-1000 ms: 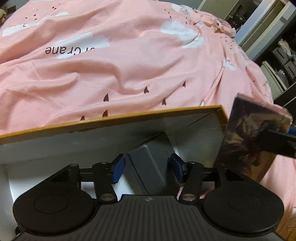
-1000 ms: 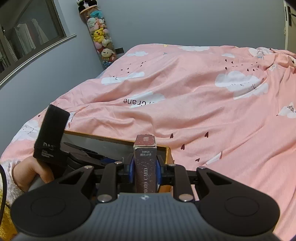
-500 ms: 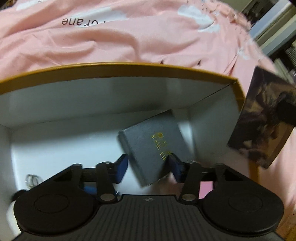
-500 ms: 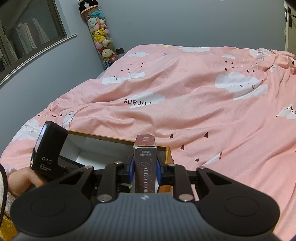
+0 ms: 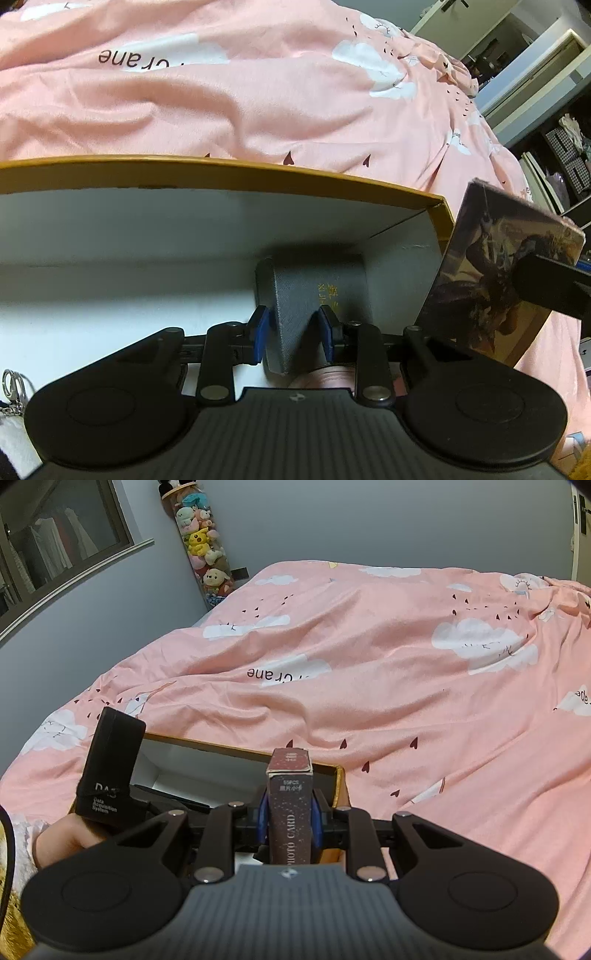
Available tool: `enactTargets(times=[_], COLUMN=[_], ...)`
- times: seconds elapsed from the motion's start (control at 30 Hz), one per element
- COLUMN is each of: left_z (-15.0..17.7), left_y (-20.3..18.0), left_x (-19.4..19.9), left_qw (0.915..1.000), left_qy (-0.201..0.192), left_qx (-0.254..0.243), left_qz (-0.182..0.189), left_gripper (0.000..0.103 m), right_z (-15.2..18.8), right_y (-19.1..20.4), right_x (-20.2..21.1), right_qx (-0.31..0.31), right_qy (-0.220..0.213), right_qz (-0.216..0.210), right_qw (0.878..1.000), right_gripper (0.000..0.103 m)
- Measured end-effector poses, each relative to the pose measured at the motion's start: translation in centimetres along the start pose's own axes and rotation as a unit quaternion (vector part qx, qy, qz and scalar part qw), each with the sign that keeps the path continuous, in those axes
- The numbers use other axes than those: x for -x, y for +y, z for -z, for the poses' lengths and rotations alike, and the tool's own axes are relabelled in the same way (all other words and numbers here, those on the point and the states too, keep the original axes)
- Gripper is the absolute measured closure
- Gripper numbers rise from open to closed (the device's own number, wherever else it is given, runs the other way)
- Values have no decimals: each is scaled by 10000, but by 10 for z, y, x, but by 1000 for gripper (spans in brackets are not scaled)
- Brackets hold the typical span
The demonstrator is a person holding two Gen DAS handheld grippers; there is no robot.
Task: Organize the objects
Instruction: 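Lower grey box into orange box and open left tool while right tool holds card pack, then lower photo card pack into orange box and open right tool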
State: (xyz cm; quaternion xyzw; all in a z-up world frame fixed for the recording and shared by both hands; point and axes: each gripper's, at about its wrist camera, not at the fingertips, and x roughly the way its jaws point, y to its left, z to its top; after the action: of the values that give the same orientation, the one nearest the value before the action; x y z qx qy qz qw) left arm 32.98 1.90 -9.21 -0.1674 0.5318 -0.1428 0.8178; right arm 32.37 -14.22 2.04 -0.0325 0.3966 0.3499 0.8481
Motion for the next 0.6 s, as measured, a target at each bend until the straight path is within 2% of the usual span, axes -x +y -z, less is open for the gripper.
enactTargets(times=[0.2, 0.33, 0.5, 0.6], left_z=[0, 1, 9, 14], left_y=[0, 3, 17, 27], left_x=[23, 55, 82, 87], left_qw=[9996, 9976, 9951, 9949], left_qy=[-288, -631, -778, -714], left_qx=[-23, -114, -195, -196], left_qz=[-18, -246, -580, -683], left_gripper=[70, 70, 70, 70], right_z=[-2, -4, -5, -5], right_y=[5, 10, 26, 33], right_x=[-1, -8, -40, -65], right_qx=[25, -108, -253, -397], right_qy=[24, 146, 480, 696], right_qz=[-9, -320, -676, -821], right_qw=[10000, 9993, 9962, 9934], right_gripper=[79, 79, 79, 79])
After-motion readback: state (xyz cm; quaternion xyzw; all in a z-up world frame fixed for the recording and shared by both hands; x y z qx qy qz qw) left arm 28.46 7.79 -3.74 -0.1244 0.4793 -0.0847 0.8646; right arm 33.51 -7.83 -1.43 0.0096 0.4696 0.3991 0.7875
